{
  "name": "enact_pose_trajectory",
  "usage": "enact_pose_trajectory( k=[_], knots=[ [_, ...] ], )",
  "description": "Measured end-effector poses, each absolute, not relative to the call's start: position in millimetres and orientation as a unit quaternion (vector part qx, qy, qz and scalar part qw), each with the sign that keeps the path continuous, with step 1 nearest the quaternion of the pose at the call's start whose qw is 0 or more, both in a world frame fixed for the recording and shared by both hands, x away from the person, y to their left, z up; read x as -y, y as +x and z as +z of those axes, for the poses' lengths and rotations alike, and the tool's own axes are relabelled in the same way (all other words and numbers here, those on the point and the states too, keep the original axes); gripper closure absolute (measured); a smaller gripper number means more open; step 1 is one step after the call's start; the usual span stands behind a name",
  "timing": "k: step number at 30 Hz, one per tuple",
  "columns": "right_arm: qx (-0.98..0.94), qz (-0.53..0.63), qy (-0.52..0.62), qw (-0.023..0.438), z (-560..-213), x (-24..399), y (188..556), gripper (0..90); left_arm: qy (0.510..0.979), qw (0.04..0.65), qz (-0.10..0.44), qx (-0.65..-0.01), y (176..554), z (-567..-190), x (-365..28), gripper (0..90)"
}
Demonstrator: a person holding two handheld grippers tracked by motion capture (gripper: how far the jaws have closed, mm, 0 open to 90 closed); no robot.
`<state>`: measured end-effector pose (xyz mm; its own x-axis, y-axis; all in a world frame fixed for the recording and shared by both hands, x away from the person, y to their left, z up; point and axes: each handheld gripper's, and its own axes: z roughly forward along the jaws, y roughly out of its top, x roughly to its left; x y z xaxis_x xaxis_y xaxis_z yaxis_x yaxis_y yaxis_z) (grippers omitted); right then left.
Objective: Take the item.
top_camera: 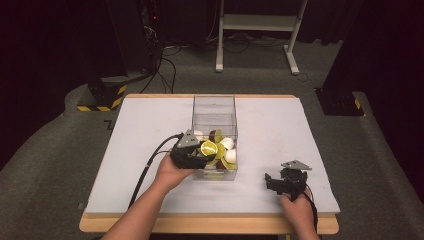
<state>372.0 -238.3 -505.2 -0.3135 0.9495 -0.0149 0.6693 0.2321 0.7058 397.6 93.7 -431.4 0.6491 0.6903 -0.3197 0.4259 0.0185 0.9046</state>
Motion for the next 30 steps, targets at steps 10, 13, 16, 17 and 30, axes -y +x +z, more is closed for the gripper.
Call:
enact_pose_trajectory(
  k=[10, 13, 16, 17, 30],
  knots=[
    [-0.751, 0.305, 0.539, 0.229, -505.2, 238.2, 372.0, 8.4, 0.672, 0.605, 0.11, -0.413, 395.5, -427.5, -106.1, 38.9],
    [-0.751, 0.305, 0.539, 0.23, -505.2, 238.2, 372.0, 8.4, 0.674, 0.605, 0.112, -0.41, 395.3, -425.6, -111.9, 38.9],
    [-0.751, 0.305, 0.539, 0.23, -505.2, 238.2, 372.0, 8.4, 0.667, 0.609, 0.112, -0.414, 394.4, -424.0, -114.2, 38.9],
    [-0.751, 0.305, 0.539, 0.23, -505.2, 238.2, 372.0, 8.4, 0.668, 0.609, 0.113, -0.412, 394.3, -423.1, -116.4, 38.9],
    [-0.751, 0.305, 0.539, 0.23, -505.2, 238.2, 372.0, 8.4, 0.642, 0.626, 0.121, -0.427, 388.7, -415.5, -142.4, 38.9]
  ],
)
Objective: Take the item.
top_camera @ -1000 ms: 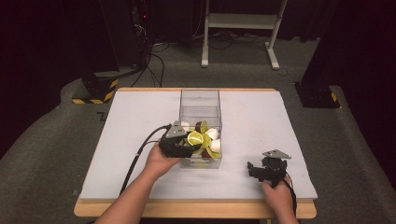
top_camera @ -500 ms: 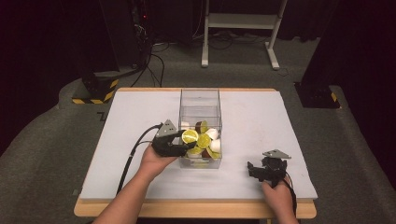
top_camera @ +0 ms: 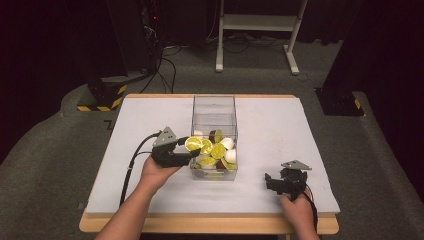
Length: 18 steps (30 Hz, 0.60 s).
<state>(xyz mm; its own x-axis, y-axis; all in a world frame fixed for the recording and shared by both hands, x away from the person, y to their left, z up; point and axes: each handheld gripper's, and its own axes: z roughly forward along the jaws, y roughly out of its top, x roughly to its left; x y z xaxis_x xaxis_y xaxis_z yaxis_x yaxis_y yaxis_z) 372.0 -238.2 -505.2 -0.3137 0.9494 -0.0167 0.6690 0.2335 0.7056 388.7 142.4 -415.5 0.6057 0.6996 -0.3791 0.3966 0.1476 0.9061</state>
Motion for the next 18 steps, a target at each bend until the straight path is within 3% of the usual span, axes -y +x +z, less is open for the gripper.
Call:
enact_pose_trajectory(
  k=[18],
  knots=[
    [-0.751, 0.305, 0.539, 0.23, -505.2, 238.1, 372.0, 8.4, 0.625, 0.626, 0.136, -0.446, 383.9, -421.0, -177.0, 39.0]
  ],
)
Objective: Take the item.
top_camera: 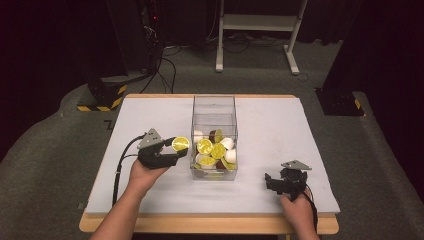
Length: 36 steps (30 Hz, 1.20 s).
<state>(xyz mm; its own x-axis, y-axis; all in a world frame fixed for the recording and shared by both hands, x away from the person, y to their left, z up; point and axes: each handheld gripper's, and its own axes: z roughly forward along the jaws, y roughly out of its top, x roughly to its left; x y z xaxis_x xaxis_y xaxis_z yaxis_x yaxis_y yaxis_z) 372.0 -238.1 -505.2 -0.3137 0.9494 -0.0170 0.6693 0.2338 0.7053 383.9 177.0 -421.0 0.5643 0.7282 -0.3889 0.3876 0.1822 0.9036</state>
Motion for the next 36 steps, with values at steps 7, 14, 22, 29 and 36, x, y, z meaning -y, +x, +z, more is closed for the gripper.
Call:
enact_pose_trajectory(
  k=[7, 14, 22, 29, 36],
  knots=[
    [-0.751, 0.305, 0.539, 0.23, -505.2, 238.1, 372.0, 8.4, 0.62, 0.624, 0.14, -0.455, 383.6, -425.1, -186.4, 39.0],
    [-0.751, 0.305, 0.539, 0.231, -505.2, 238.1, 372.0, 8.4, 0.614, 0.622, 0.147, -0.464, 382.7, -430.0, -197.2, 39.0],
    [-0.751, 0.305, 0.539, 0.231, -505.2, 238.1, 372.0, 8.4, 0.605, 0.621, 0.152, -0.475, 382.1, -434.9, -207.0, 39.0],
    [-0.751, 0.304, 0.539, 0.231, -505.2, 238.0, 372.0, 8.3, 0.601, 0.615, 0.163, -0.483, 384.6, -440.5, -211.6, 39.0],
    [-0.751, 0.305, 0.539, 0.231, -505.2, 238.0, 372.0, 8.4, 0.6, 0.601, 0.176, -0.498, 397.2, -451.1, -215.6, 39.0]
  ],
)
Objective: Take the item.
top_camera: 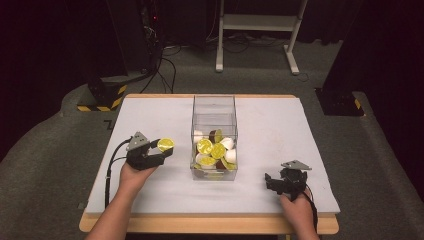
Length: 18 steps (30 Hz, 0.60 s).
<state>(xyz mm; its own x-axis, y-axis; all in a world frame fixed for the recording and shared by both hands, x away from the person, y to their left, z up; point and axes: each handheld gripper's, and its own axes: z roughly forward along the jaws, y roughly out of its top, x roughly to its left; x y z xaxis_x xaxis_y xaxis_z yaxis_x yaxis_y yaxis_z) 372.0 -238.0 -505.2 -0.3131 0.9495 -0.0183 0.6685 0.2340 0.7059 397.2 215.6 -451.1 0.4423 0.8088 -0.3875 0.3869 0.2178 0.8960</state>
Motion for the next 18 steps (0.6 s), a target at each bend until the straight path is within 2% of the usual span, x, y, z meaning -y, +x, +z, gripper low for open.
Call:
enact_pose_trajectory(
  k=[18],
  knots=[
    [-0.751, 0.305, 0.538, 0.231, -505.3, 238.2, 372.1, 8.4, 0.583, 0.595, 0.2, -0.516, 442.6, -453.0, -215.1, 39.0]
  ],
)
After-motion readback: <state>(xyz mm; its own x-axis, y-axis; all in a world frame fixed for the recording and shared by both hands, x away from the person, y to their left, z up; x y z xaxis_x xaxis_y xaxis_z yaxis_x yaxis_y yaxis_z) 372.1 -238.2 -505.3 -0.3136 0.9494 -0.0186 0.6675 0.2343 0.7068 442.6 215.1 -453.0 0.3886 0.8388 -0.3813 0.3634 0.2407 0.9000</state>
